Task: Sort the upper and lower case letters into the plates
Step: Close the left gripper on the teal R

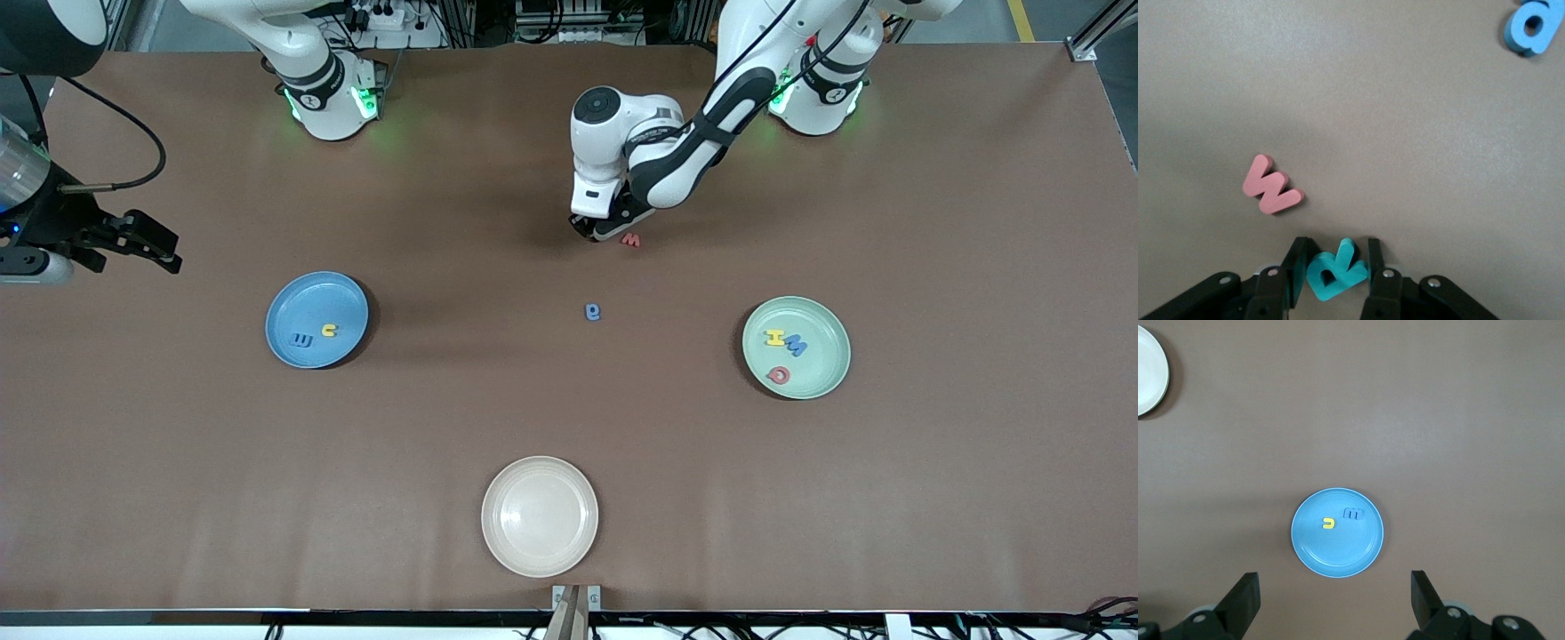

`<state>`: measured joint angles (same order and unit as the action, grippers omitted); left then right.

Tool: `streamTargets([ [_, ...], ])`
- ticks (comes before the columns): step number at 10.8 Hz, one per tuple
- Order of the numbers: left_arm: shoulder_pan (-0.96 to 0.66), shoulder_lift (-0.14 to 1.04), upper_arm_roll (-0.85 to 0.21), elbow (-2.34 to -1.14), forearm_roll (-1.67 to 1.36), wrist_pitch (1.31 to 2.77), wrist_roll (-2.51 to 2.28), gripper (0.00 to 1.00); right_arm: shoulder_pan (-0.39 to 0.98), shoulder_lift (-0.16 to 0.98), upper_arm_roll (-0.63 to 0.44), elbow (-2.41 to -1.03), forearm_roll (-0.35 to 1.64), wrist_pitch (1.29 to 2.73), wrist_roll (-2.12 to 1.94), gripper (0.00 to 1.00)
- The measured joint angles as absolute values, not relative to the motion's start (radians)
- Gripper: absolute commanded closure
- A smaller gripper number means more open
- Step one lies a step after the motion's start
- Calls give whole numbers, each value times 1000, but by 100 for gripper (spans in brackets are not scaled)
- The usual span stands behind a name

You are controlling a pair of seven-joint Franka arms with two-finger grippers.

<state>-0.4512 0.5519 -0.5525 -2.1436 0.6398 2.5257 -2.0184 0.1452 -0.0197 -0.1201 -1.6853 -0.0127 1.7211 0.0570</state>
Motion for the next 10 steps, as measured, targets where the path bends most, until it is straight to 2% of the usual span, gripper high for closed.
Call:
streamTargets([
  [5,-429,554,-551,-2116,617,2523,-2018,74,145,-18,-115,-1680,-12,1721,57,0],
  [10,-414,548,-565,-2005,487,2339,-1851,76,145,-14,-98,-1680,-11,1721,57,0],
])
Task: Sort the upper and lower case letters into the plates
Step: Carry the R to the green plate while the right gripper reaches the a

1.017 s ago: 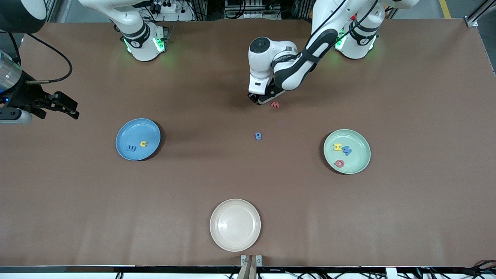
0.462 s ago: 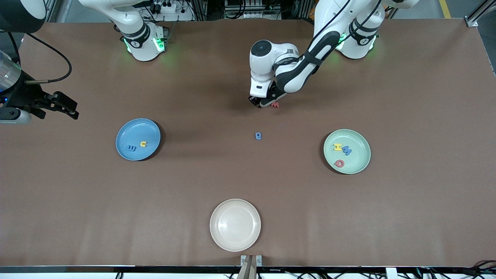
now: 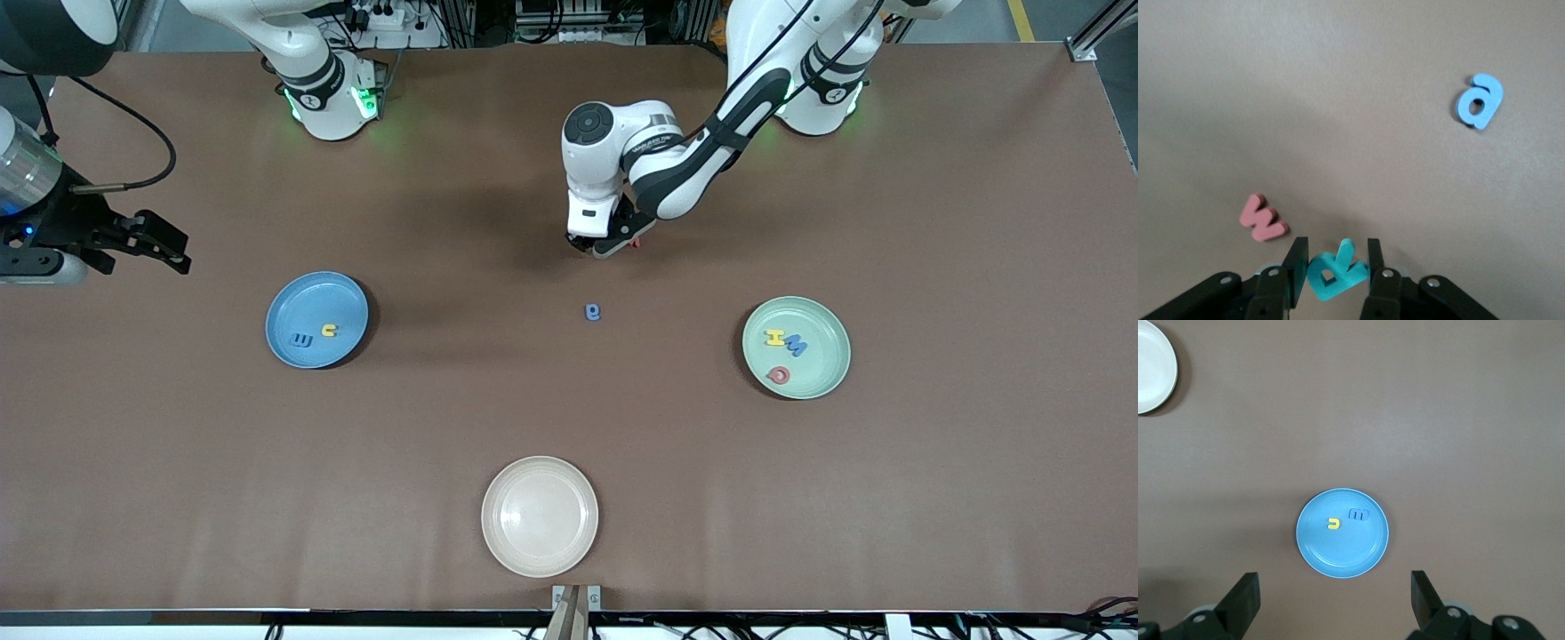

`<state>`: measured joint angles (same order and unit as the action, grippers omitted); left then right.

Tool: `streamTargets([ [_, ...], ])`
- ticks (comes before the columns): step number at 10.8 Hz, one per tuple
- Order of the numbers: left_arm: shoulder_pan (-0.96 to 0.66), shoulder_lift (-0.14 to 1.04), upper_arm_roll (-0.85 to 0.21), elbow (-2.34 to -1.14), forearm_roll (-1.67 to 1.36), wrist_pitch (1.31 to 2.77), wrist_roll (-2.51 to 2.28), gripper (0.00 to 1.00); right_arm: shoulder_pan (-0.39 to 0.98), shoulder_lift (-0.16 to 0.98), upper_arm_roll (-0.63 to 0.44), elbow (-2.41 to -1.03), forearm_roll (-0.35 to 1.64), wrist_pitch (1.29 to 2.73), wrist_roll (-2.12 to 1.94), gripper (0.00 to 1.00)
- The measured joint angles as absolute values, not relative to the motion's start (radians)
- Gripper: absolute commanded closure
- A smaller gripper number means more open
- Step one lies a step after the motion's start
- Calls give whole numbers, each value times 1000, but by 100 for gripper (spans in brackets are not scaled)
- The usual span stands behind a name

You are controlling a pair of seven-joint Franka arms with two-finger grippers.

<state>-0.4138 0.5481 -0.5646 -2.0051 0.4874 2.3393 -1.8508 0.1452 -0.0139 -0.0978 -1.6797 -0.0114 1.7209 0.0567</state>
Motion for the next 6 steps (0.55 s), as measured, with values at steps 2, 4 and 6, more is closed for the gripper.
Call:
streamTargets([
  [2,-386,539,-565,-2001,485,2293,-1744,76,146,-13,-95,-1680,-12,1724,56,0],
  [4,-332,525,-565,-2001,485,2268,-1624,76,155,0,-89,-1679,-15,1750,53,0],
  [6,-259,505,-564,-2000,484,2217,-1457,76,158,21,-85,-1679,-16,1757,53,0],
])
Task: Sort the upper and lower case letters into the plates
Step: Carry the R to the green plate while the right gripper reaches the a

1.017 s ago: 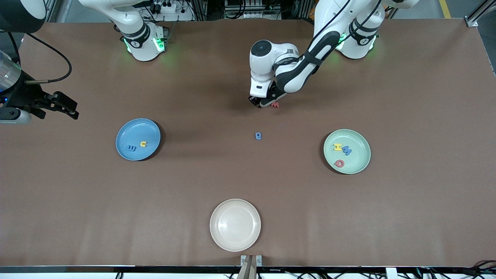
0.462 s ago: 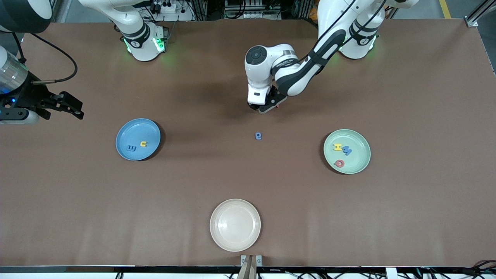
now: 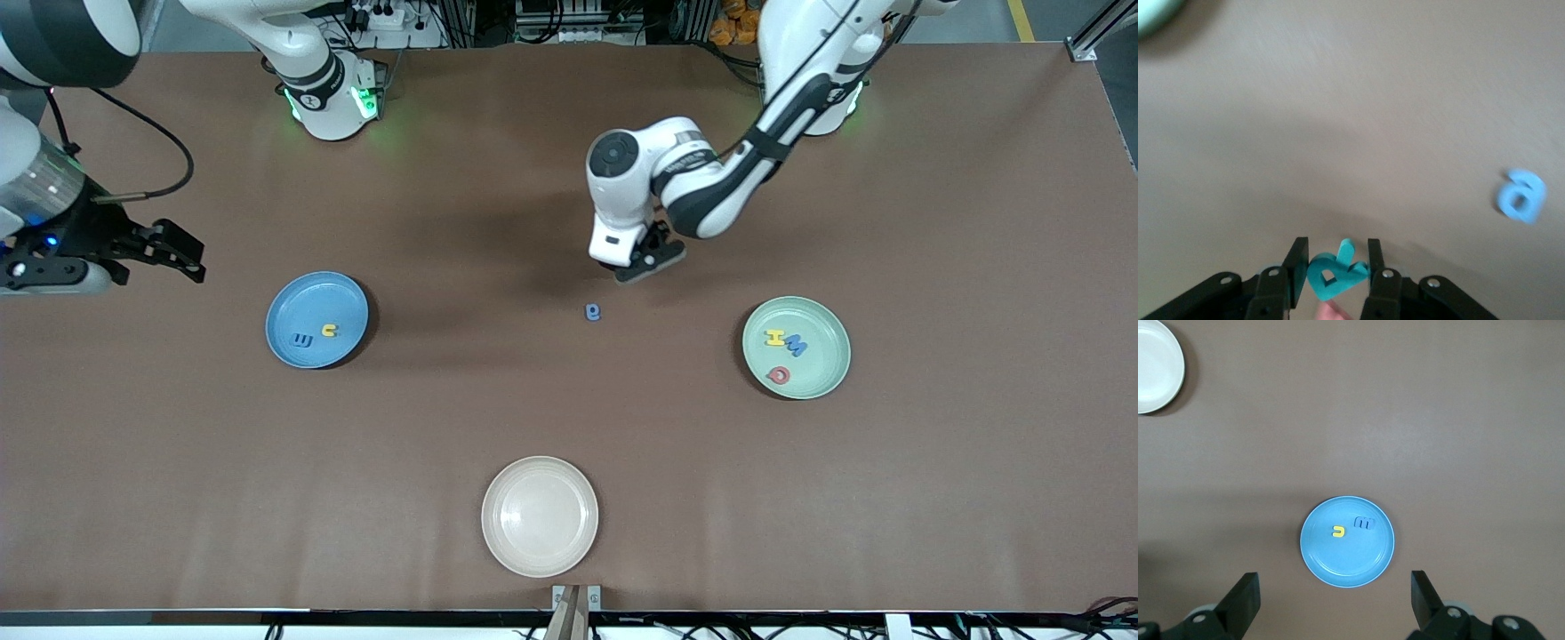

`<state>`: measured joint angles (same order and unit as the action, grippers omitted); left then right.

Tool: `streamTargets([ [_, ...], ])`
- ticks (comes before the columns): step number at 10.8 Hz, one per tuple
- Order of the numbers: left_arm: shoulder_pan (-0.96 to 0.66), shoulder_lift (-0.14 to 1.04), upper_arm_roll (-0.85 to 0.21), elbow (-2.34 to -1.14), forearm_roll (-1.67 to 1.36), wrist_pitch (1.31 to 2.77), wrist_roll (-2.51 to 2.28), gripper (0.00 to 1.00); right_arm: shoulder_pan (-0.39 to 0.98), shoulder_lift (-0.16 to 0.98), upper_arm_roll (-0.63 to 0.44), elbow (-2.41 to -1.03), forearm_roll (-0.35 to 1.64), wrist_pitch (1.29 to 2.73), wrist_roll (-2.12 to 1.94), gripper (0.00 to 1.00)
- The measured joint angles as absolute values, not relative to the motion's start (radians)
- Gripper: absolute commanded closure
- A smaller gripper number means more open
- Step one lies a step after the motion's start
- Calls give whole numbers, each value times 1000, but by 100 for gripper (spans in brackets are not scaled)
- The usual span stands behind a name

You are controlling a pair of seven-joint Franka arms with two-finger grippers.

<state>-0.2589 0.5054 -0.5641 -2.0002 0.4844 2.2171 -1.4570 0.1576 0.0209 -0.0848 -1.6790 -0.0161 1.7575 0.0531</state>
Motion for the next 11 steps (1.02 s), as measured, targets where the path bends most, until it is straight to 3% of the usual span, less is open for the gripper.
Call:
streamTargets([
  [3,-116,483,-561,-2000,484,2192,-1160,76,161,55,-48,-1679,-16,1758,59,0],
  [7,103,478,-557,-2001,509,2186,-795,76,175,112,110,-1679,1,1809,202,0],
  [8,150,478,-557,-2002,509,2186,-736,71,182,139,154,-1679,4,1834,274,0],
  [9,168,478,-558,-2004,509,2186,-715,29,197,172,198,-1680,5,1874,362,0],
  [10,168,479,-560,-2007,509,2186,-712,0,229,209,227,-1680,5,1930,444,0],
  [11,165,479,-565,-2013,509,2186,-712,0,274,248,238,-1681,5,1997,514,0],
])
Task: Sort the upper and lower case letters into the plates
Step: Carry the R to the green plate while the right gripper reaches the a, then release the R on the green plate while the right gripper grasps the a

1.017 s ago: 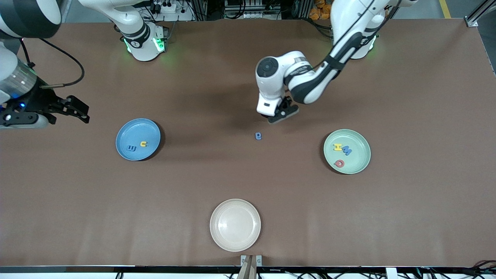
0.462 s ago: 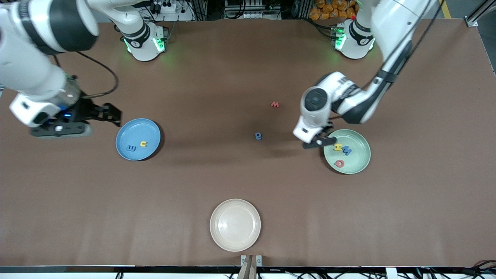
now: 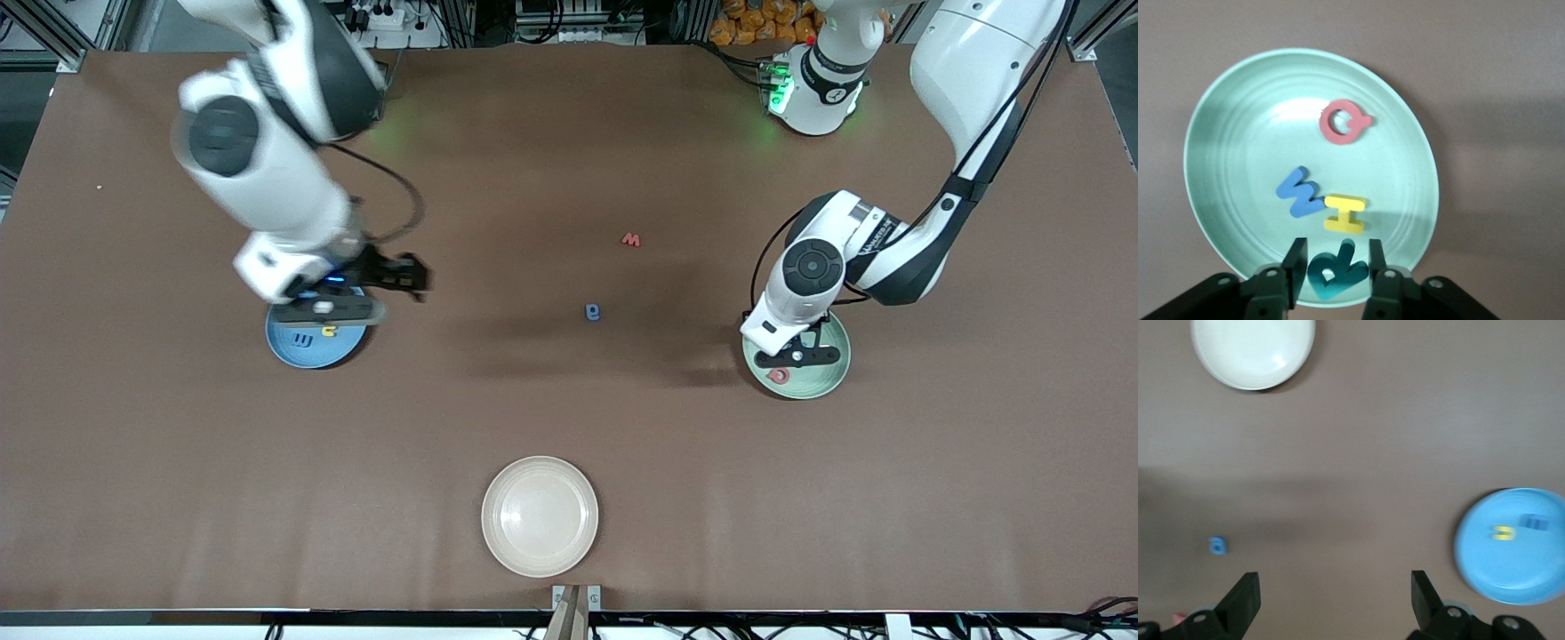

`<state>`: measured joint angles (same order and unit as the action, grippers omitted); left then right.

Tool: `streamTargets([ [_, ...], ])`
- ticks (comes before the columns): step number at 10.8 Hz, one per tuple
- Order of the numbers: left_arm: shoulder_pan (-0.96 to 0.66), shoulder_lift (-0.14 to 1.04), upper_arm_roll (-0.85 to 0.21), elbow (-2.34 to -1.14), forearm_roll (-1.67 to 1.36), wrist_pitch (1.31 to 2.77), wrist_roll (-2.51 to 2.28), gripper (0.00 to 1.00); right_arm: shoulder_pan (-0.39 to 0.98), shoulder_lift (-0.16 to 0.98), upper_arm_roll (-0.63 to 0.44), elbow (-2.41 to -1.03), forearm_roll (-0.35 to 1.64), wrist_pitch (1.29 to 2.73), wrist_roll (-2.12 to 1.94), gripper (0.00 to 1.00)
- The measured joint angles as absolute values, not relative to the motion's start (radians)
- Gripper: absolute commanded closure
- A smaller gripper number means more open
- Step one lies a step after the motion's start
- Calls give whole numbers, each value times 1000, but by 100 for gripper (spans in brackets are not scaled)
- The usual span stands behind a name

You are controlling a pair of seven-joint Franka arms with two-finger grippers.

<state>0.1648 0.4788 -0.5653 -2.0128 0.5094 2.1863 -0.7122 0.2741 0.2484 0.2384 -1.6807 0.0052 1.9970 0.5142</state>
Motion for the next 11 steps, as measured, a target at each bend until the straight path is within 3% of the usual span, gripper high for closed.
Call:
streamTargets([
  [6,161,475,-569,-1991,516,2191,-659,0,550,492,244,-1639,-139,2239,868,0],
  [9,190,470,-560,-1886,516,2180,-502,0,697,652,181,-1523,-185,2251,913,0],
  [11,208,467,-559,-1802,516,2112,-484,0,719,722,158,-1481,-187,2284,865,0],
])
